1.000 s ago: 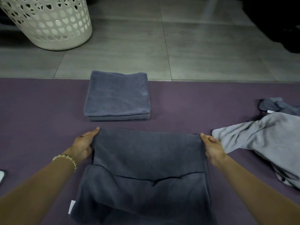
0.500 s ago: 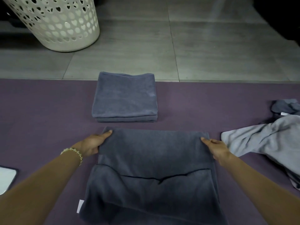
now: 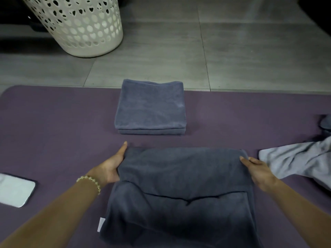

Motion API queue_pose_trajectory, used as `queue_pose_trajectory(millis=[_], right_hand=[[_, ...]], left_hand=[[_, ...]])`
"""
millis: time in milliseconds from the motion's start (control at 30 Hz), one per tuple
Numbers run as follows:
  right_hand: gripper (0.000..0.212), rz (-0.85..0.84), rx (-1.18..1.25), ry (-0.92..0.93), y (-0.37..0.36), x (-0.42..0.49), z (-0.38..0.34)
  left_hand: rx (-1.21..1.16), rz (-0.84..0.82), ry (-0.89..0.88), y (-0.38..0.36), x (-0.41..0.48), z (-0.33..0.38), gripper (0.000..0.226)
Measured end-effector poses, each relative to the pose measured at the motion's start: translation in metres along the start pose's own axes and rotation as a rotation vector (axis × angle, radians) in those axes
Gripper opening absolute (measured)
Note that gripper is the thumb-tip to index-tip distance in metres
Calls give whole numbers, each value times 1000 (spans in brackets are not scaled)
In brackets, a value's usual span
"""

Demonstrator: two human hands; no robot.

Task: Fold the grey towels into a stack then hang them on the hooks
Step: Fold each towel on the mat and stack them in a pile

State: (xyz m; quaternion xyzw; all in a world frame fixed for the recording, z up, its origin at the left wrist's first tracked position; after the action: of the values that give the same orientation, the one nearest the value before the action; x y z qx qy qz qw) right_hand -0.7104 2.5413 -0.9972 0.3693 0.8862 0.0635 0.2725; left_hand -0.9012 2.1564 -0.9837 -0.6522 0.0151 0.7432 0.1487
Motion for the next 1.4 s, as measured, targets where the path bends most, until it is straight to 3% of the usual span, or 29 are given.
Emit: queue_pose_trajectory(millis=[133, 267, 367, 467, 533, 633, 700, 800, 833, 933, 1067, 1233, 1300, 1400], right_hand=[[16, -96, 76, -13, -5, -4, -3], [21, -21, 155, -46, -4, -7, -7], [24, 128, -165, 70, 12, -9, -12], [30, 245, -592, 432, 7, -23, -42], [18, 79, -497, 676, -45, -52, -69], [17, -398, -333, 825, -150, -98, -89], [34, -660, -442, 718, -199, -110, -77], [49, -774, -689, 516, -215, -101, -51], [49, -765, -708, 516, -214, -99, -50], [47, -676, -647, 589, -204, -94, -61], [41, -337, -587, 686, -149, -64, -70], [48, 117, -719, 437, -33, -16, -49], [38, 146, -639, 319, -7, -4, -37], [30, 41, -484, 225, 2, 10, -23]], left_hand=[[-201, -47, -150, -13, 3, 2, 63], [-424, -161, -206, -10, -8, 5, 49], [-353, -191, -145, -6, -15, -6, 54], [-179, -158, -169, -9, -15, -20, 45], [-84, -50, -328, -12, -15, -22, 37], [114, 74, -536, -21, -21, -31, 26], [132, 123, -608, -19, -27, -34, 24], [3, 142, -661, -2, -33, -19, 16], [-54, 127, -670, 4, -35, -10, 8], [-137, 62, -608, 19, -31, 11, 26], [207, 235, -440, 20, -13, 15, 39], [240, 302, -437, 12, 3, 28, 37], [193, 318, -458, 8, 9, 33, 27], [98, 352, -491, 10, 16, 42, 23]])
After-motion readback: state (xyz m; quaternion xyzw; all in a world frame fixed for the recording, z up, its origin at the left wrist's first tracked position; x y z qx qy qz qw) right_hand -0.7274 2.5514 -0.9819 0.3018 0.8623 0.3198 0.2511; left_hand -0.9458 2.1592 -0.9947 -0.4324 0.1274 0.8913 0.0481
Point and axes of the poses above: each hand's wrist, its own x-axis towards the middle knuckle, its own y-axis out of the back of the hand, z = x × y, the point moved 6 cm from there along x, towards the middle knuckle, and after that the axes turned 13 degrees about y, right-handed, at the moved point
